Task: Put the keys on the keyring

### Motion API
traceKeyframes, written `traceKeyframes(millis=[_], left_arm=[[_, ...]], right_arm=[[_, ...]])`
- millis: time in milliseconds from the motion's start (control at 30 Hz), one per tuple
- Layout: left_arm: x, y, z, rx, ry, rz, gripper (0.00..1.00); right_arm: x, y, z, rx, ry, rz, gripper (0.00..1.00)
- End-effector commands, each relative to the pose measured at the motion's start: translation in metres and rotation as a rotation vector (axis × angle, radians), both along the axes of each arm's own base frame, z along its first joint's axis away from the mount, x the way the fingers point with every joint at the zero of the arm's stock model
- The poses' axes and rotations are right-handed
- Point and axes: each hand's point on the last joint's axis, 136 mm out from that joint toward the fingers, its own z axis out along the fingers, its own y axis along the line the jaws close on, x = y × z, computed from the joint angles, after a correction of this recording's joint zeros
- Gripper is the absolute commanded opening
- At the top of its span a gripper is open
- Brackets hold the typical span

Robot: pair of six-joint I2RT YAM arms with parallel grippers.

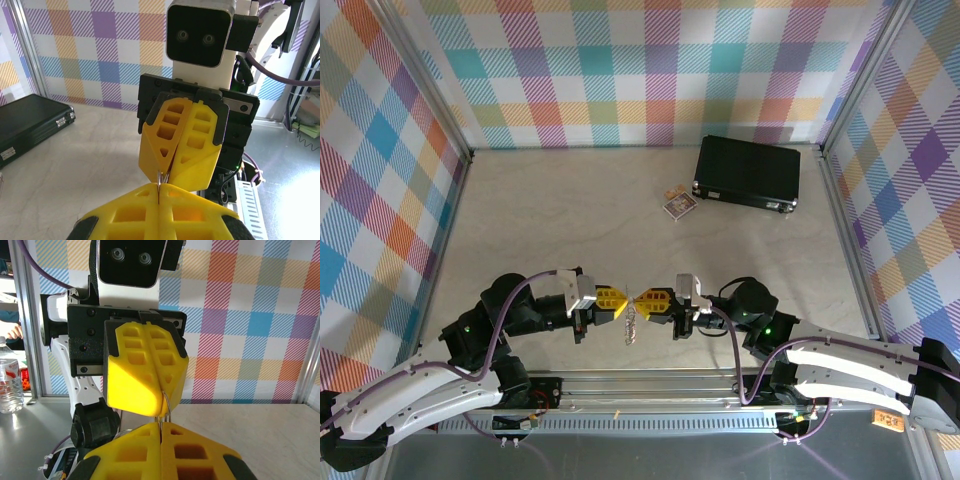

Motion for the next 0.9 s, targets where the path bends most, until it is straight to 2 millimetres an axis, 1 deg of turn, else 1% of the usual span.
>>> traceKeyframes(millis=[0,100,300,533,633,867], left_arm=[[-0.001,0.002,0.028,-0.060,-0.049,-0.001,0.00],[-0.001,0.002,0.029,-0.063,-0.047,-0.001,0.00],[0.001,0.002,0.035,-0.124,-0.032,0.009,0.00],[0.005,-0.003,0.037,-0.162,-0.005,0.011,0.00],[0.006,-0.005,0.038,-0.192,0.009,0.009,0.00],[0.010,-0.006,0.035,-0.218,0.022,0.028,0.00]], right_arm=[[-0.007,0.002,0.009,0.006,-0.031,0.034,0.00],[-0.006,0.000,0.007,0.002,-0.064,0.020,0.00],[-0.008,-0.002,0.008,0.014,-0.066,0.024,0.00],[-0.012,-0.006,0.010,0.031,-0.073,0.036,0.00],[-0.013,-0.009,0.008,0.030,-0.069,0.033,0.00],[-0.015,-0.013,0.010,0.039,-0.075,0.034,0.00]])
